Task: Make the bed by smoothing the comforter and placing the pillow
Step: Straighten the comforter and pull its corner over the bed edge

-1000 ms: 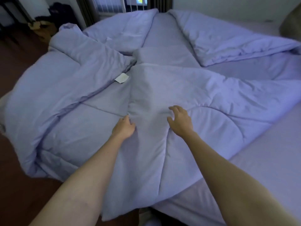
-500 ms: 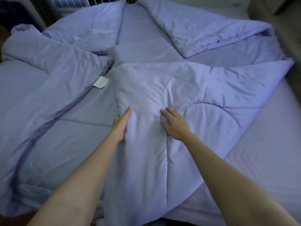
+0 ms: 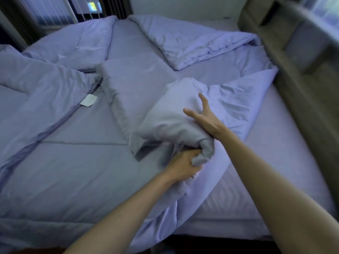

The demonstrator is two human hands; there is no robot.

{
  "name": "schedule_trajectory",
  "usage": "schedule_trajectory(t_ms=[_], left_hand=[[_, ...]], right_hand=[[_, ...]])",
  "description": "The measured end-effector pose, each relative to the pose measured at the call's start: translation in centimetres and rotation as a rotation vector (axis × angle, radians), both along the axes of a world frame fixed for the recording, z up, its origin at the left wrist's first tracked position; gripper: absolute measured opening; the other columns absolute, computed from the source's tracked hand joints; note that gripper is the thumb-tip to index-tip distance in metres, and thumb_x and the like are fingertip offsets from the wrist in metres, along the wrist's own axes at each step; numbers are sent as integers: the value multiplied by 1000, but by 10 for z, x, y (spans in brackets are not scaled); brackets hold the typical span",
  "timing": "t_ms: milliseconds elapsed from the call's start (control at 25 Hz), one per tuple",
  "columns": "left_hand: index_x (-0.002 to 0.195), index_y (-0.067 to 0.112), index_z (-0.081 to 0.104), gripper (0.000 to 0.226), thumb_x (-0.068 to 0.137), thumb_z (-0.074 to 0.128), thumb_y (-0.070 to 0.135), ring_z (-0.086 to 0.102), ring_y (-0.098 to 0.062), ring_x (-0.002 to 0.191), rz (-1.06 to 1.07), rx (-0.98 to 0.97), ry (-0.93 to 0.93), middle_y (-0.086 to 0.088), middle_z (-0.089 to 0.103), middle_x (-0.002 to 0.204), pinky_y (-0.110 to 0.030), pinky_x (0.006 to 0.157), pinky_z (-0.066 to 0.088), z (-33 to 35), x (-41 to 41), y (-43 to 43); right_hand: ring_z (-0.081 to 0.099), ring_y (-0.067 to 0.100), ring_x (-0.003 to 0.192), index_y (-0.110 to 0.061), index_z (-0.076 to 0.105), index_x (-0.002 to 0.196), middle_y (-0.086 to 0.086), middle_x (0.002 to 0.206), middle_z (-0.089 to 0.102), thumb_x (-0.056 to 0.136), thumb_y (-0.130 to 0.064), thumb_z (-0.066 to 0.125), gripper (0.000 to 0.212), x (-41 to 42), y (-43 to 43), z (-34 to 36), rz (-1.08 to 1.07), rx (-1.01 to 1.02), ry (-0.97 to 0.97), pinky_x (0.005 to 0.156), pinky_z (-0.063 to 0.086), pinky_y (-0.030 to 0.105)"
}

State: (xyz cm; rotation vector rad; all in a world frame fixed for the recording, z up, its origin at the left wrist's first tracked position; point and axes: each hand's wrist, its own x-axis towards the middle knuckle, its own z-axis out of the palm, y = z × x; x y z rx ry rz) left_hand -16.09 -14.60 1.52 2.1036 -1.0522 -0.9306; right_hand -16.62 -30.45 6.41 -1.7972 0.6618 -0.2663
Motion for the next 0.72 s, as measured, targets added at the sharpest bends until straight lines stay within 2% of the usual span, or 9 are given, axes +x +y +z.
schedule_trajectory(t_ms=[120,160,240,320,440,480,560,640,720], left_hand=[[132,20,55,45,88,61,22,53,-23,122,-268,97,-63,-8,58,133,-28,102,38,0,-69,-12],[134,20,53,45,89,59,22,51,-23,124,-349,106,-77,-9,56,135,-28,103,36,2,-95,-16],[132,16,53,44,90,56,25,53,-26,121,-557,50,-173,-12,57,132,-34,103,38,0,-136,-16],[122,12,58,45,86,53,37,56,-29,109,-815,-166,-377,-13,64,119,-38,97,44,-12,-163,-14],[130,20,50,46,89,47,42,59,-26,95,-1122,-241,-629,-5,66,108,-33,86,46,-53,-157,-10],[129,23,48,41,92,44,37,62,-24,92,-1096,-279,-691,-3,67,107,-31,83,49,-66,-145,-12],[125,21,48,35,92,41,29,67,-24,90,-868,-265,-761,-4,69,111,-29,80,52,-78,-121,-19],[125,14,50,43,84,43,25,69,-29,91,-592,-24,-739,-11,67,116,-35,80,53,-82,-106,-32],[128,5,53,55,81,38,29,65,-35,106,-462,242,-692,-19,61,127,-49,86,53,-93,-94,-42]], right_hand=[[36,35,134,-44,-5,145,15,150,27,60,-62,74,118,-55,-19,-2,56,-354,337,112,31,46],[45,40,125,-44,-4,145,21,141,36,63,-55,74,114,-77,-23,-10,42,-455,449,105,38,47],[55,42,110,-23,24,142,24,122,54,71,-31,68,84,-123,-37,-30,-27,-563,550,89,46,41],[61,37,100,-8,55,113,20,105,64,73,-24,70,45,-179,-60,-44,-183,-463,520,76,44,36],[64,27,87,-1,66,92,16,88,68,73,-29,78,36,-279,-90,-54,-457,-184,400,69,46,37],[63,24,88,-1,68,93,14,90,69,75,-24,79,31,-313,-94,-57,-543,-99,305,72,48,36],[63,17,87,-3,68,99,11,96,69,77,-12,76,25,-373,-91,-62,-654,69,136,71,53,26],[63,14,82,-4,67,103,14,99,69,78,-6,75,26,-423,-82,-80,-777,212,73,65,54,20],[65,23,90,0,67,107,19,105,69,77,-6,75,32,-461,-71,-110,-929,306,85,74,54,30]])
